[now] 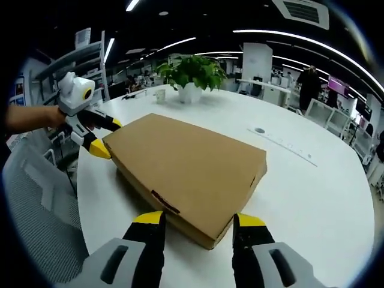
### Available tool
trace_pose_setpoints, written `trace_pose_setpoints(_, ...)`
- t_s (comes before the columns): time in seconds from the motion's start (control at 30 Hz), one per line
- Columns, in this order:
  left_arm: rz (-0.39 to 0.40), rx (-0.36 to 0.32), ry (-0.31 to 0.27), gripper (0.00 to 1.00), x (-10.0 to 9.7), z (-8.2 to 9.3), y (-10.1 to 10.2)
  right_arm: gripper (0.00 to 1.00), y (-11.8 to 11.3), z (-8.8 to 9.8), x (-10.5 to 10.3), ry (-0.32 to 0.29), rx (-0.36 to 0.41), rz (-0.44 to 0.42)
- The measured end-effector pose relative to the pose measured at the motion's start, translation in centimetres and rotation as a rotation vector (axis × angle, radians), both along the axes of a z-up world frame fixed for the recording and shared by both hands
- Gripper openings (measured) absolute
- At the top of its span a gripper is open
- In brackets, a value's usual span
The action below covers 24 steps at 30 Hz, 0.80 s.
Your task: Operate the shoe box by opening the lid, removing the specified soft item, and placing it in the target area until the item is outside and the box remains undamaged.
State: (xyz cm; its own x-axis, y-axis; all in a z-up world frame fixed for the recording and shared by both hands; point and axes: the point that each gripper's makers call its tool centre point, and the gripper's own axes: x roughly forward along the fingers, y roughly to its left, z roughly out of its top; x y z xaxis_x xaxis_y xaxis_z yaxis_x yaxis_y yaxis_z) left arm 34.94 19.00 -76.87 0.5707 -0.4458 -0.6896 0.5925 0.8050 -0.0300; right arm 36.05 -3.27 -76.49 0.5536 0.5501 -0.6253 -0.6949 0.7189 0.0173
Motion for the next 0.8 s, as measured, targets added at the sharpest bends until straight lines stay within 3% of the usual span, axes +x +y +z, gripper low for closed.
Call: trace_pose_setpoints(0.8,-0.083,0.012,0.014,0.63,-0.6,-0.2,4.6,0.36,4.2,0.0,-2.6,-0.013,-0.001,-0.001)
